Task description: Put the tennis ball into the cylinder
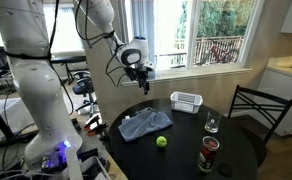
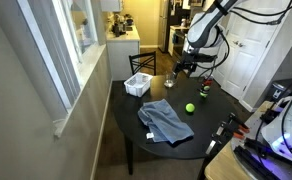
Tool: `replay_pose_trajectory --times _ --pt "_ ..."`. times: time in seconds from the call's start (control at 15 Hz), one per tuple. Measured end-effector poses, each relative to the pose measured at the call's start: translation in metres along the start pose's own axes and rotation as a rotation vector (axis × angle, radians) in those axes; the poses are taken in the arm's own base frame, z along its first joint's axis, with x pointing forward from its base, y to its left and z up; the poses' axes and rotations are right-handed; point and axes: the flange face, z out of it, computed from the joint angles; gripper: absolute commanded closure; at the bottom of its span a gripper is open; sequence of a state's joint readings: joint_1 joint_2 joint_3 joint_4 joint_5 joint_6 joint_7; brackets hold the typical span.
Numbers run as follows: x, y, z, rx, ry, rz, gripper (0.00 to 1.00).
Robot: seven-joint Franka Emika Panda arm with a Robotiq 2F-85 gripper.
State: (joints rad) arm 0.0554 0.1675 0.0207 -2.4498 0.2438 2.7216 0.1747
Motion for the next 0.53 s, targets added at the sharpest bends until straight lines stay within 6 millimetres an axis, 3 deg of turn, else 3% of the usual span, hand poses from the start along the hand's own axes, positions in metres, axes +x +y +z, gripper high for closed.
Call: replay_pose_trajectory --times 0.27,0.53 --pt "-0.002 0.031 0.06 -0.048 -0.053 0.044 0.0" --pt "-0.002 0.062 0.102 -0.097 -0.1 0.077 0.0"
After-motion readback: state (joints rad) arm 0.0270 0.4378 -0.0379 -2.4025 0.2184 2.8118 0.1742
